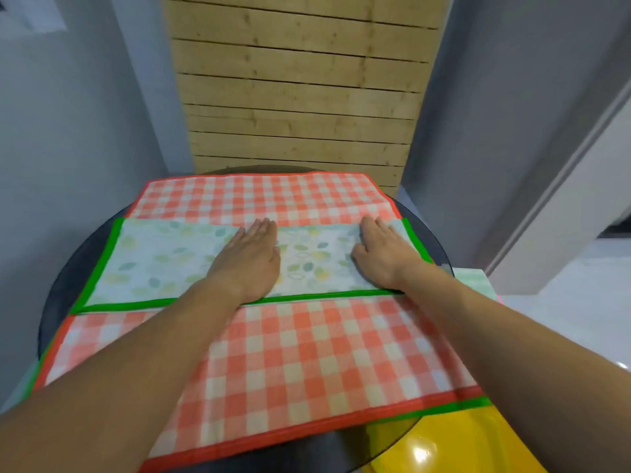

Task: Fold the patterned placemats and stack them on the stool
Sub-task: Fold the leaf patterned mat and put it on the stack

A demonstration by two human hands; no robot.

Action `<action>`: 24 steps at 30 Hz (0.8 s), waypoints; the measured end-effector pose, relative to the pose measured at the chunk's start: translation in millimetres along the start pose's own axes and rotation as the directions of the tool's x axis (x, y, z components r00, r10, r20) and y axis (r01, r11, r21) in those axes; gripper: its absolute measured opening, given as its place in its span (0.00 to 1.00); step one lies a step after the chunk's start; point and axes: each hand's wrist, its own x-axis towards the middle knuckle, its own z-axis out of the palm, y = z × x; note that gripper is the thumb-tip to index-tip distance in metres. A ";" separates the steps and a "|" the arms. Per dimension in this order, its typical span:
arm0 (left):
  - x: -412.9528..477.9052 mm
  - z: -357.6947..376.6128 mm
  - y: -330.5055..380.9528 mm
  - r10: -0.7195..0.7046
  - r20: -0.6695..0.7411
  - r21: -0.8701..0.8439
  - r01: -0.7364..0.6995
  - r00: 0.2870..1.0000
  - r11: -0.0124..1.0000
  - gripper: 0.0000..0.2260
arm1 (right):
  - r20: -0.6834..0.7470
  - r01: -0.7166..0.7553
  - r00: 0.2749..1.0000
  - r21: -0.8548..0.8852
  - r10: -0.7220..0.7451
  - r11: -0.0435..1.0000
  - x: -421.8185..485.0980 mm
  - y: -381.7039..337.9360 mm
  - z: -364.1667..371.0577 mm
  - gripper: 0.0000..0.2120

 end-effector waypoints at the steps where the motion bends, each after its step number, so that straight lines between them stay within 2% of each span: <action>1: 0.1 0.6 0.2 -0.006 0.005 0.008 0.006 1.000 1.000 0.26 | -0.016 -0.044 0.999 -0.012 0.044 0.999 -1.3 8.3 -3.4 0.18; 3: -0.5 0.5 0.4 -0.033 0.017 0.026 0.032 0.999 0.999 0.27 | -0.041 -0.078 0.996 -0.042 0.076 0.996 -2.0 14.3 -5.0 0.18; 6: -2.3 -1.1 -0.1 -0.091 0.035 0.053 0.089 0.995 0.995 0.29 | -0.031 -0.075 0.997 -0.106 0.073 0.992 2.1 14.7 4.6 0.34; 10: -3.1 -3.2 1.4 -0.134 0.059 0.074 0.130 0.989 0.989 0.30 | -0.028 -0.127 0.992 -0.169 0.124 0.977 4.0 14.7 8.5 0.38; 15: -0.4 -3.7 1.2 -0.141 0.043 0.016 0.140 0.989 0.990 0.30 | -0.014 -0.107 0.994 -0.200 0.106 0.974 3.9 15.3 5.4 0.38; 18: 2.3 -11.5 0.1 -0.124 0.001 -0.020 0.124 0.992 0.992 0.26 | -0.077 -0.066 0.996 -0.177 0.053 0.982 -2.9 12.1 -1.0 0.37; 21: 12.1 -31.2 3.2 -0.110 -0.040 0.067 0.113 0.993 0.991 0.19 | -0.151 0.066 0.984 -0.163 -0.091 0.984 -21.0 -12.7 -1.6 0.32; 24: 24.1 -48.6 5.0 -0.110 -0.007 0.120 0.110 0.994 0.987 0.14 | -0.086 0.213 0.972 -0.053 -0.217 0.976 -41.9 -46.3 5.6 0.26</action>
